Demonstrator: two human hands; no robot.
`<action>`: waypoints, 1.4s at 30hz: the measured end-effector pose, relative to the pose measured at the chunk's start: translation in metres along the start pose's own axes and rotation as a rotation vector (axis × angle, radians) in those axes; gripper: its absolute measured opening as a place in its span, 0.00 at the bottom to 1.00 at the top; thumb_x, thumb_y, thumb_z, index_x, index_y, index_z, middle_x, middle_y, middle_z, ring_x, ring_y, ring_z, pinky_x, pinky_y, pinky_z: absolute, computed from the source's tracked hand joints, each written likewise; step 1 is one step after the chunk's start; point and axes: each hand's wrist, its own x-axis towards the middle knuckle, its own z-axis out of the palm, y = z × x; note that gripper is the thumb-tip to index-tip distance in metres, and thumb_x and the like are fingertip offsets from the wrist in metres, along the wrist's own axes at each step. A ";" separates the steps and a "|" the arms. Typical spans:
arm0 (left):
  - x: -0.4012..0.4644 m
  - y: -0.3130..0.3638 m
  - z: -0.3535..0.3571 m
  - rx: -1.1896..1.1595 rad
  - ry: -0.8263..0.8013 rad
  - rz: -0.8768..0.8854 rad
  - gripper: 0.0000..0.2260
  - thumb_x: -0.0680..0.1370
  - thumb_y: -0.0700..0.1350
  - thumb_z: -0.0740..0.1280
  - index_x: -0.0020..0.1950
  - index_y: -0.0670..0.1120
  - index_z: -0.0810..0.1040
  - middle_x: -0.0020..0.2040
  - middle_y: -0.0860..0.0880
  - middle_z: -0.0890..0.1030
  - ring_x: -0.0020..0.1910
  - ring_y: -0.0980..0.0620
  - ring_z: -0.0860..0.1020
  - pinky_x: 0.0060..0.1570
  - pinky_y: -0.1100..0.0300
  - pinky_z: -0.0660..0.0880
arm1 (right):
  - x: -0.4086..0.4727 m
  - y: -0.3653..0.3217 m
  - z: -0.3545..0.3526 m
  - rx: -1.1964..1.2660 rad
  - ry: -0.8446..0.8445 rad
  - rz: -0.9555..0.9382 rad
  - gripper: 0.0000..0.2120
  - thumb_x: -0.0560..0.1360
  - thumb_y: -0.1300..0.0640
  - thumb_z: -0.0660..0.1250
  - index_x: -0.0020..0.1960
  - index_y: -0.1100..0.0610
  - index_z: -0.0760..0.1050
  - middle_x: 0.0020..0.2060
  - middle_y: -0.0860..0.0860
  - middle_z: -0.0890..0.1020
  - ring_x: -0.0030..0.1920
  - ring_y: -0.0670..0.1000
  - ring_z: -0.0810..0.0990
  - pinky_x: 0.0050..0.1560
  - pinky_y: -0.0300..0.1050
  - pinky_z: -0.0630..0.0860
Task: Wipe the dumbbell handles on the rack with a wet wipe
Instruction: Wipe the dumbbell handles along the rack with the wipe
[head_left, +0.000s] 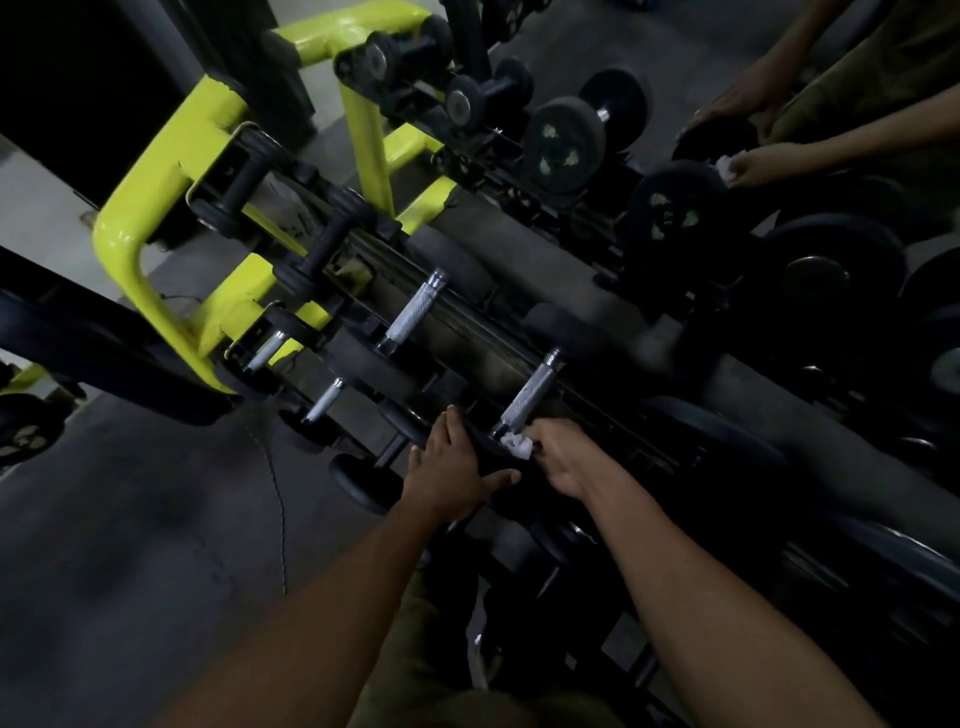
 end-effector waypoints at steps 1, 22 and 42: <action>0.000 0.000 -0.001 0.003 0.003 -0.001 0.58 0.71 0.72 0.68 0.81 0.42 0.36 0.83 0.44 0.42 0.82 0.47 0.47 0.79 0.41 0.50 | 0.000 -0.004 0.000 -0.164 0.027 -0.042 0.14 0.68 0.74 0.62 0.30 0.60 0.78 0.28 0.55 0.78 0.30 0.50 0.77 0.34 0.39 0.73; -0.004 0.004 -0.004 0.008 -0.005 -0.005 0.58 0.71 0.72 0.68 0.81 0.41 0.36 0.83 0.43 0.42 0.82 0.45 0.47 0.78 0.41 0.52 | -0.004 0.009 0.009 0.181 0.076 -0.153 0.07 0.74 0.69 0.68 0.49 0.61 0.80 0.38 0.56 0.84 0.34 0.49 0.82 0.33 0.39 0.77; -0.002 0.003 -0.002 0.006 0.004 -0.001 0.58 0.71 0.72 0.67 0.81 0.42 0.36 0.83 0.43 0.43 0.82 0.47 0.46 0.78 0.41 0.50 | 0.009 -0.033 0.012 0.526 0.476 -0.269 0.06 0.78 0.64 0.67 0.43 0.58 0.78 0.37 0.50 0.82 0.36 0.44 0.80 0.39 0.37 0.75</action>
